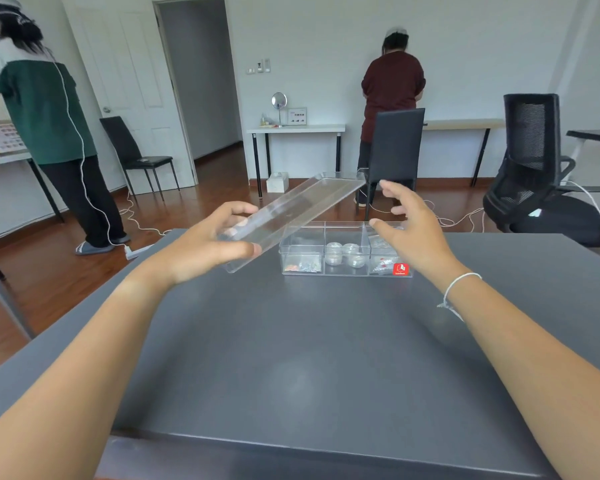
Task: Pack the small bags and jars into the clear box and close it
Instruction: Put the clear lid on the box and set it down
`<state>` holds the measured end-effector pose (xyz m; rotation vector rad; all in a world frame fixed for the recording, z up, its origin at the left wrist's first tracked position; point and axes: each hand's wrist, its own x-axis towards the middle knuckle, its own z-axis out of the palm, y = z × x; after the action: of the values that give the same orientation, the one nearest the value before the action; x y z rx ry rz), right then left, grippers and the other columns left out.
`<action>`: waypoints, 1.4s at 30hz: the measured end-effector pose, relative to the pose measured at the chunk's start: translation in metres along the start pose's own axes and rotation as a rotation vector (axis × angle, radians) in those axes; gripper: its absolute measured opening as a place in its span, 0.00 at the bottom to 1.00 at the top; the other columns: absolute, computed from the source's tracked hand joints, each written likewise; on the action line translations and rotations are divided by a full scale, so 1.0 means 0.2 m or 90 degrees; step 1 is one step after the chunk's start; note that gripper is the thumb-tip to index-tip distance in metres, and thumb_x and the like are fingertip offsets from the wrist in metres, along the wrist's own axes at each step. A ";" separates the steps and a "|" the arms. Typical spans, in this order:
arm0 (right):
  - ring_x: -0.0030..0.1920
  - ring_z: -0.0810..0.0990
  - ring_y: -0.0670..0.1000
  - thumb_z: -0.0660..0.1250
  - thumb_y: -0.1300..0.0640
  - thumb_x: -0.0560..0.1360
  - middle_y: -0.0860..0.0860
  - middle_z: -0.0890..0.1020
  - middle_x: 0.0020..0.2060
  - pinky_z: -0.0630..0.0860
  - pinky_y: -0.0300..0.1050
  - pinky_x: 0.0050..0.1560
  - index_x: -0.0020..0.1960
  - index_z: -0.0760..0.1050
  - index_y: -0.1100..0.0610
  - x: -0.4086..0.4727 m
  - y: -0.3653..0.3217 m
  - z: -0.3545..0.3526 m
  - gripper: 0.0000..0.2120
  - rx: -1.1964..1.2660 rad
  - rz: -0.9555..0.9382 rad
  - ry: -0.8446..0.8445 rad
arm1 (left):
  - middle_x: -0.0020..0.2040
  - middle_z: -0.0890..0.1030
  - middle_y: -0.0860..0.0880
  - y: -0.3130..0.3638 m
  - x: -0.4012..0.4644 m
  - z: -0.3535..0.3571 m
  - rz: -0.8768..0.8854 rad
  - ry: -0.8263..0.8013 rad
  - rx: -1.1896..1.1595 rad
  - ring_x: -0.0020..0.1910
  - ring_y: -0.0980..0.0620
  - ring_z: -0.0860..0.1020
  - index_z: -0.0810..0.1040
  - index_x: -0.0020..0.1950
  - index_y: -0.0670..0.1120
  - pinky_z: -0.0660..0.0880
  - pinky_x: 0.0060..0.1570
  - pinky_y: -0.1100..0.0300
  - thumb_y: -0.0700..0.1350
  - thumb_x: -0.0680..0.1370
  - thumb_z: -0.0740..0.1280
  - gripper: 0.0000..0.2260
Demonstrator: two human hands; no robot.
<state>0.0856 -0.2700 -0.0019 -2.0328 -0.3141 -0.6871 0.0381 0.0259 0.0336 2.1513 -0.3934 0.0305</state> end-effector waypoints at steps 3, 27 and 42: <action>0.57 0.70 0.46 0.68 0.56 0.71 0.42 0.69 0.66 0.67 0.36 0.50 0.67 0.62 0.40 0.00 0.00 -0.04 0.29 0.041 -0.005 0.007 | 0.64 0.71 0.55 0.03 0.03 0.02 0.013 -0.047 0.019 0.65 0.59 0.67 0.68 0.55 0.69 0.63 0.59 0.60 0.60 0.57 0.68 0.27; 0.40 0.77 0.48 0.65 0.58 0.74 0.48 0.78 0.41 0.78 0.41 0.42 0.45 0.74 0.45 0.03 0.07 -0.14 0.07 0.216 0.072 0.097 | 0.61 0.77 0.45 -0.02 0.27 0.21 0.026 0.130 -0.435 0.47 0.47 0.82 0.76 0.54 0.53 0.76 0.51 0.54 0.53 0.78 0.58 0.11; 0.22 0.75 0.42 0.70 0.54 0.70 0.48 0.80 0.33 0.73 0.33 0.25 0.41 0.68 0.46 0.05 0.04 -0.15 0.10 0.204 0.114 0.184 | 0.51 0.78 0.43 -0.08 0.28 0.31 0.094 0.245 -0.311 0.44 0.52 0.79 0.72 0.63 0.55 0.79 0.45 0.63 0.33 0.73 0.66 0.23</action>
<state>0.0868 -0.2995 0.0111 -1.6113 -0.0651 -0.7536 0.0877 -0.0302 -0.0054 1.5855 -0.2947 0.3870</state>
